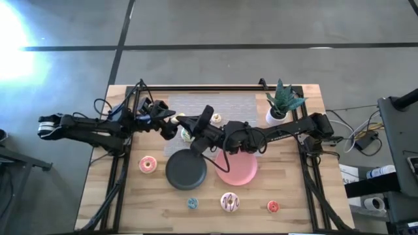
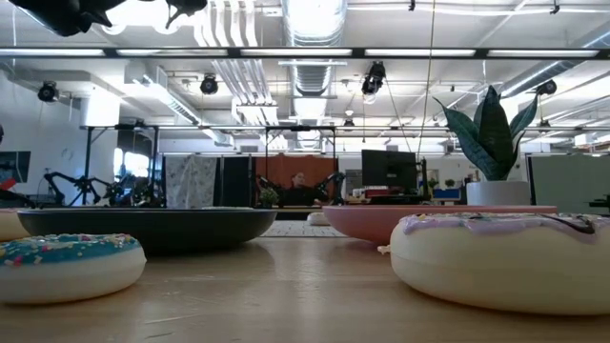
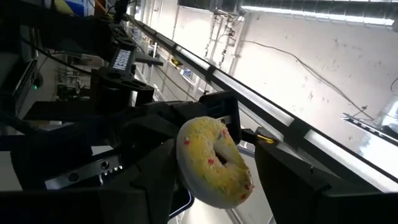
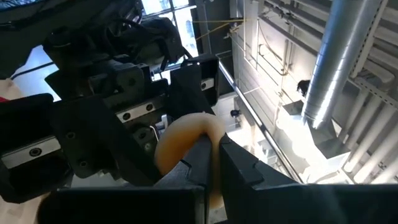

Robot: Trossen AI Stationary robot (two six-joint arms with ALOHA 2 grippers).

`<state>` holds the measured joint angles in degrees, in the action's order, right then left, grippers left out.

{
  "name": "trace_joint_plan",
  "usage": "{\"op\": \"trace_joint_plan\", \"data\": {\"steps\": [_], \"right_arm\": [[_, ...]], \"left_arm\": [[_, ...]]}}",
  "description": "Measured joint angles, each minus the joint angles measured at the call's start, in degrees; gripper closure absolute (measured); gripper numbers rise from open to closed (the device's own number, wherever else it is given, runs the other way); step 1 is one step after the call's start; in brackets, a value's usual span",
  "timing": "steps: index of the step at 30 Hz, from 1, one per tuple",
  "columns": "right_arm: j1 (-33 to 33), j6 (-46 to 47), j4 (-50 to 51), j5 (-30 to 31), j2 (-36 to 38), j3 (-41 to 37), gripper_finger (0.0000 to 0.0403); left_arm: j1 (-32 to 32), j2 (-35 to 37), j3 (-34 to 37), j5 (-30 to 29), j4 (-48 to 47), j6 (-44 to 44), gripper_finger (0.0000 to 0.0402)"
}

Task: Pick & Place donuts
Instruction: Put the small yellow doughnut on the black plate

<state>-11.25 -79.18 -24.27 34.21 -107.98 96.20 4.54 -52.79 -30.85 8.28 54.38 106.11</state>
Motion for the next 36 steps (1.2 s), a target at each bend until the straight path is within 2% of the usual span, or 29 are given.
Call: {"op": "trace_joint_plan", "data": {"steps": [4,11,19,26,31,36], "right_arm": [[0.0,0.1,0.2,1.2,0.0,0.0,0.039],[-0.3,0.3,0.5,3.2,0.0,0.0,0.039],[-1.1,12.0,3.2,6.7,0.0,0.0,0.039],[-1.7,33.6,10.1,8.2,0.8,0.0,0.039],[-2.4,52.2,12.3,14.6,0.7,0.0,0.039],[-2.8,61.1,12.8,16.0,0.8,0.0,0.039]], "left_arm": [[0.0,0.0,0.0,1.1,-0.5,-0.9,0.0224],[0.0,0.0,0.0,1.7,-0.7,-1.2,0.028],[0.1,0.0,0.1,1.8,-2.0,-5.3,0.0339],[1.2,0.0,0.2,2.4,-4.5,-8.5,0.0369],[1.8,-0.1,0.2,2.4,-7.2,-10.0,0.0371],[2.3,-0.4,0.2,2.7,-7.8,-10.1,0.0371]]}}
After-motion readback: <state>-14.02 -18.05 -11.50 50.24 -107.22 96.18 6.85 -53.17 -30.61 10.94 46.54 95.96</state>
